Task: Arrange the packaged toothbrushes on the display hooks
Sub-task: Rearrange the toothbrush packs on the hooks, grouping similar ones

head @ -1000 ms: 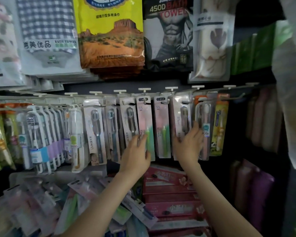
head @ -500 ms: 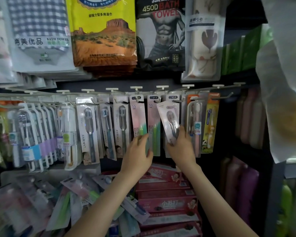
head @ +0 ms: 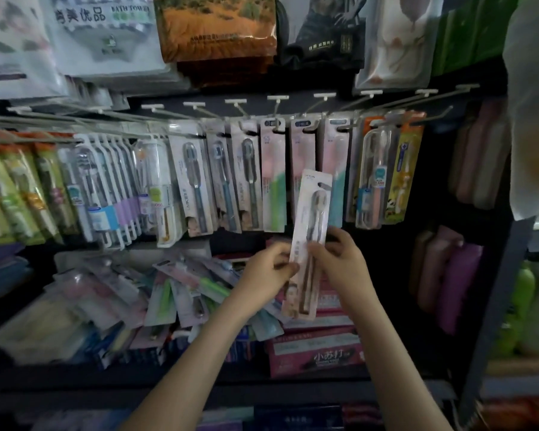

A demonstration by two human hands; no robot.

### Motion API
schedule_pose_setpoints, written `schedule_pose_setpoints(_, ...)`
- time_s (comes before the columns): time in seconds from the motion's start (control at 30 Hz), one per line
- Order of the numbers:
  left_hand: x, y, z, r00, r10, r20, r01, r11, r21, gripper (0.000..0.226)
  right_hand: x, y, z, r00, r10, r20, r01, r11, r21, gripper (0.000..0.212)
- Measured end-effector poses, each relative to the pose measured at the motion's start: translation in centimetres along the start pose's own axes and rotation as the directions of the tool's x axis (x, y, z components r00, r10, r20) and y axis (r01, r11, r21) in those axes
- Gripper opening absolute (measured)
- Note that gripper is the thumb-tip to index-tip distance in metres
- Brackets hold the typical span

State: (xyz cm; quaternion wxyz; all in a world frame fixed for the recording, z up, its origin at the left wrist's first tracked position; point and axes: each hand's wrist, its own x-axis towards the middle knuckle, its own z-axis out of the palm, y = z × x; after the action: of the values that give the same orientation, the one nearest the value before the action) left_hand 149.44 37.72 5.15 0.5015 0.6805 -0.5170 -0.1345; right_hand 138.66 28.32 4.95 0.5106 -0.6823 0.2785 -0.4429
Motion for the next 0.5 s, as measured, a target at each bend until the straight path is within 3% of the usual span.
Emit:
schedule_pose_setpoints(0.17, -2.8, -1.3, -3.7, 0.982, -0.083, -0.170, 0.050, 0.981, -0.187, 0.014, -4.4, 0.2, 3.5, 1.000, -0.012, 0.010, 0.012, 1.000, 0.019, 0.052)
schedule_pose_setpoints(0.37, -6.0, -3.3, -9.6, 0.979, -0.140, -0.146, 0.104, 0.967, -0.231, 0.023, -7.6, -1.4, 11.0, 0.976, -0.166, 0.142, 0.185, 0.974, -0.129, 0.040)
schedule_pose_setpoints(0.5, -7.8, -4.3, -14.8, 0.958, -0.218, -0.183, 0.139, 0.919, -0.368, 0.023, -8.8, -3.3, 16.5, 0.960, -0.198, 0.195, 0.250, 0.922, -0.296, 0.064)
